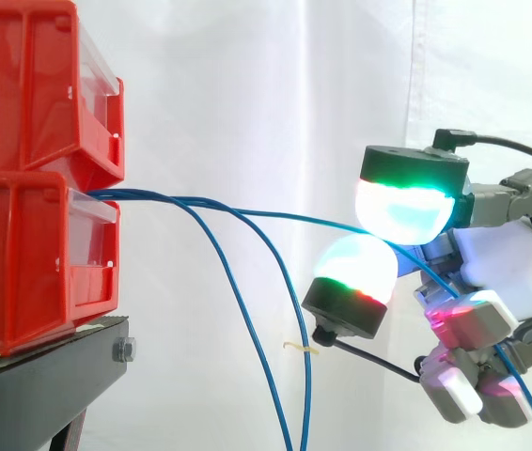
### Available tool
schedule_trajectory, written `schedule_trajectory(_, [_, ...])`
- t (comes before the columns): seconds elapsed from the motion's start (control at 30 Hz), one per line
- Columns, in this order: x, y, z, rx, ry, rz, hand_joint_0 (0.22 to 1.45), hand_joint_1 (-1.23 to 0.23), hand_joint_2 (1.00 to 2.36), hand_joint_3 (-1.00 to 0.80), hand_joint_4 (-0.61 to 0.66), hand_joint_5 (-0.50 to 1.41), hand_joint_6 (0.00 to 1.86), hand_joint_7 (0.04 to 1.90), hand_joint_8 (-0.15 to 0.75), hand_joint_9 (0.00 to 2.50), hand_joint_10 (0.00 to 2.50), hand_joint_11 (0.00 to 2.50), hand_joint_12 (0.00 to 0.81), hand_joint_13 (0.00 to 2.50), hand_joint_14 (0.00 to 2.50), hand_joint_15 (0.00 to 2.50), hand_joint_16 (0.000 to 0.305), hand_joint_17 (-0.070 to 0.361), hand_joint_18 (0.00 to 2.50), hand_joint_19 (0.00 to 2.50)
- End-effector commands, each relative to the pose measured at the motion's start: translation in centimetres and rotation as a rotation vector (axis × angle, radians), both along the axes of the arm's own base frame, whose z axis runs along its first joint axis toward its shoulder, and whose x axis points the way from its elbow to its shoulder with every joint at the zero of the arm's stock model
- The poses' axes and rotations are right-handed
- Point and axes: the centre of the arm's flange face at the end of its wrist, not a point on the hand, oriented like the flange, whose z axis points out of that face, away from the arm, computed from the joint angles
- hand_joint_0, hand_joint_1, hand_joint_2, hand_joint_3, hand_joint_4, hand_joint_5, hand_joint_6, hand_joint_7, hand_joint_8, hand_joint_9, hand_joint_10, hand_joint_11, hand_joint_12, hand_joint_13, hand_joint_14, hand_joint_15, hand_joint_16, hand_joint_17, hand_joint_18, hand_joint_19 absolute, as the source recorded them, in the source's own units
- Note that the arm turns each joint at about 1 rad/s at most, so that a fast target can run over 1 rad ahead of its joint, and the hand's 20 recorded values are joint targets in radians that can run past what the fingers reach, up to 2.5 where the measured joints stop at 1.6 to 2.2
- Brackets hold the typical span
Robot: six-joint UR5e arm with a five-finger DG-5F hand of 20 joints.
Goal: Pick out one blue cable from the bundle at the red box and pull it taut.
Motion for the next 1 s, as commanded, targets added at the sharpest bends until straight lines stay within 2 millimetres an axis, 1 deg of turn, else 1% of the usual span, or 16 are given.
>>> schedule_trajectory(0.0, [-0.4,-0.3,0.4,0.006,0.013,-0.001,0.59,-0.7,1.02,-0.24,-0.11,-0.04,0.87,0.94,0.313,1.3,0.03,0.7,0.318,1.0,0.02,0.52,0.045,0.102,1.04,0.69])
schedule_trajectory(0.33, [-1.4,-0.8,1.6,0.005,0.038,-0.004,0.59,-0.7,1.02,-0.23,-0.12,-0.03,0.87,0.96,0.306,1.3,0.03,0.7,0.316,0.99,0.02,0.52,0.045,0.101,1.03,0.69])
schedule_trajectory(0.47, [-1.6,-0.9,2.4,0.004,0.027,-0.005,0.59,-0.71,1.02,-0.23,-0.12,-0.03,0.87,0.96,0.307,1.31,0.03,0.7,0.317,1.0,0.02,0.52,0.045,0.101,1.04,0.69])
schedule_trajectory(0.57, [-1.7,-1.1,2.5,0.005,0.032,-0.01,0.59,-0.71,1.02,-0.23,-0.12,-0.03,0.87,0.96,0.307,1.31,0.03,0.7,0.316,1.0,0.02,0.52,0.045,0.101,1.03,0.69])
schedule_trajectory(0.87, [-1.4,-0.7,2.4,-0.001,0.018,-0.002,0.59,-0.71,1.02,-0.22,-0.11,-0.03,0.87,0.97,0.308,1.32,0.03,0.71,0.317,1.0,0.02,0.52,0.045,0.102,1.04,0.69])
schedule_trajectory(0.97, [-0.7,-0.5,2.8,-0.018,-0.035,0.008,0.59,-0.71,1.02,-0.22,-0.11,-0.03,0.87,0.96,0.311,1.32,0.03,0.7,0.318,1.01,0.02,0.52,0.046,0.104,1.05,0.68])
